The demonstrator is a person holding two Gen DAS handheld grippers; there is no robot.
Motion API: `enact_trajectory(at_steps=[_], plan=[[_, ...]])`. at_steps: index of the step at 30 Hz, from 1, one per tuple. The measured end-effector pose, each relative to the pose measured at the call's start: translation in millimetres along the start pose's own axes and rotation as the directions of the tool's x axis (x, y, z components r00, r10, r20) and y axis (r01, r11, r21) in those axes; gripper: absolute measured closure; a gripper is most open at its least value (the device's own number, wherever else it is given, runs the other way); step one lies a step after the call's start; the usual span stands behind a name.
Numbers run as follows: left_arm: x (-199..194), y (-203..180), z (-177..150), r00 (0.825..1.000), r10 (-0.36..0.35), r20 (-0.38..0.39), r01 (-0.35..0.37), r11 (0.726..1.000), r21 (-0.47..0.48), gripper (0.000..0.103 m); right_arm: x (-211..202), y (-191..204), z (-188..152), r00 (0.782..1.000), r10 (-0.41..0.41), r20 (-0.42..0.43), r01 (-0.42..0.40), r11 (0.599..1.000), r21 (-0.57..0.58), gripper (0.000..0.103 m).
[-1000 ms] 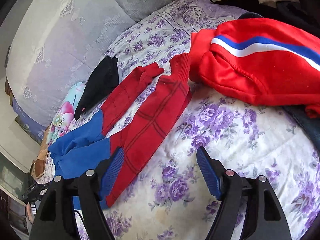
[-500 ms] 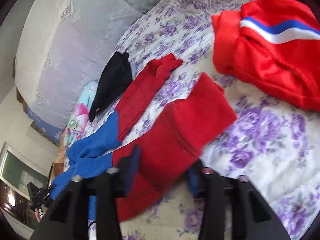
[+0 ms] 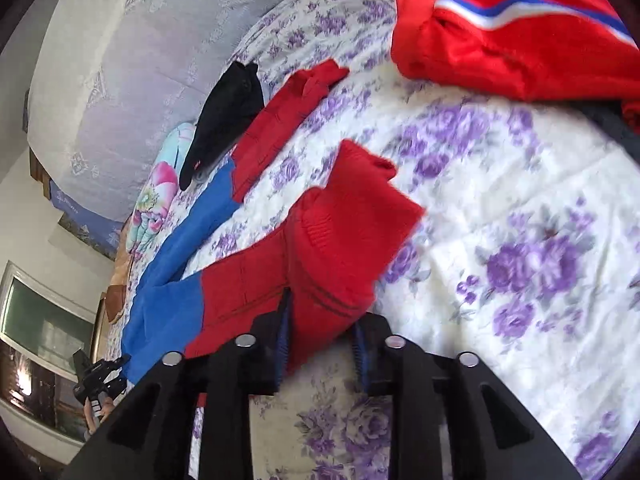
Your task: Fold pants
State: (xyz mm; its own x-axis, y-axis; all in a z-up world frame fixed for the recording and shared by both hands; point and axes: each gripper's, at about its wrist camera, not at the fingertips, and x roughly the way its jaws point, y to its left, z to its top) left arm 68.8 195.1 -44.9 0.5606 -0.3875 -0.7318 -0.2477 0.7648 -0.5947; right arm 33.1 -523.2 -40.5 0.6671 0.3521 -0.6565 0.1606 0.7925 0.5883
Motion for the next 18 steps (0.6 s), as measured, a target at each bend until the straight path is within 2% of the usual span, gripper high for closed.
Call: enact_trajectory(at_steps=[1,2,3,4,5,6,9,12,14,16,18], plan=[[-10.1,1.7,0.4,1.000,0.007,0.030,-0.007,1.000,0.000,0.061,-14.1,2.1,2.5,0.995,-0.067,0.075,0.069,0.997,-0.021,0.040],[-23.5,3.2,2.8,0.996,0.036,0.087,-0.035,0.999,-0.005,0.052,-28.0,4.4,6.0,0.978,-0.144,0.149,0.151,0.988,-0.038,0.034],[-37.8,4.6,5.4,0.985,0.082,0.153,-0.080,0.997,-0.015,0.033,-40.7,6.1,10.3,0.955,-0.208,0.212,0.222,0.974,-0.044,0.034],[-50.9,5.3,10.9,0.968,0.131,0.214,-0.128,0.991,-0.030,0.027,-51.7,7.8,15.4,0.933,-0.242,0.267,0.261,0.965,-0.037,0.033],[-58.6,4.6,18.0,0.955,0.154,0.254,-0.149,0.988,-0.036,0.027,-58.5,10.1,20.0,0.927,-0.224,0.300,0.245,0.969,-0.035,0.033],[-61.3,0.9,27.6,0.950,0.150,0.273,-0.150,0.988,-0.021,0.027,-58.6,16.3,24.7,0.937,-0.176,0.302,0.200,0.979,-0.049,0.033],[-35.2,-22.1,66.3,0.967,0.117,0.227,-0.139,0.987,0.083,0.027,-32.1,45.2,34.1,0.970,-0.047,0.240,0.079,0.989,-0.126,0.033],[14.7,-49.5,101.4,0.991,0.055,0.118,-0.075,0.983,0.166,0.027,13.8,75.9,39.3,0.992,0.067,0.106,-0.049,0.985,-0.163,0.033],[52.1,-63.6,118.2,0.997,0.063,0.045,-0.071,0.976,0.206,0.027,43.0,94.0,41.7,0.994,0.098,0.039,-0.090,0.982,-0.167,0.033],[80.4,-72.6,122.9,0.995,0.095,0.010,-0.094,0.968,0.232,0.027,61.7,107.3,39.0,0.995,0.100,-0.002,-0.099,0.981,-0.170,0.033],[106.5,-73.8,128.9,0.992,0.110,-0.058,-0.092,0.964,0.249,0.029,73.0,116.1,35.4,0.995,0.100,-0.029,-0.104,0.979,-0.173,0.033]])
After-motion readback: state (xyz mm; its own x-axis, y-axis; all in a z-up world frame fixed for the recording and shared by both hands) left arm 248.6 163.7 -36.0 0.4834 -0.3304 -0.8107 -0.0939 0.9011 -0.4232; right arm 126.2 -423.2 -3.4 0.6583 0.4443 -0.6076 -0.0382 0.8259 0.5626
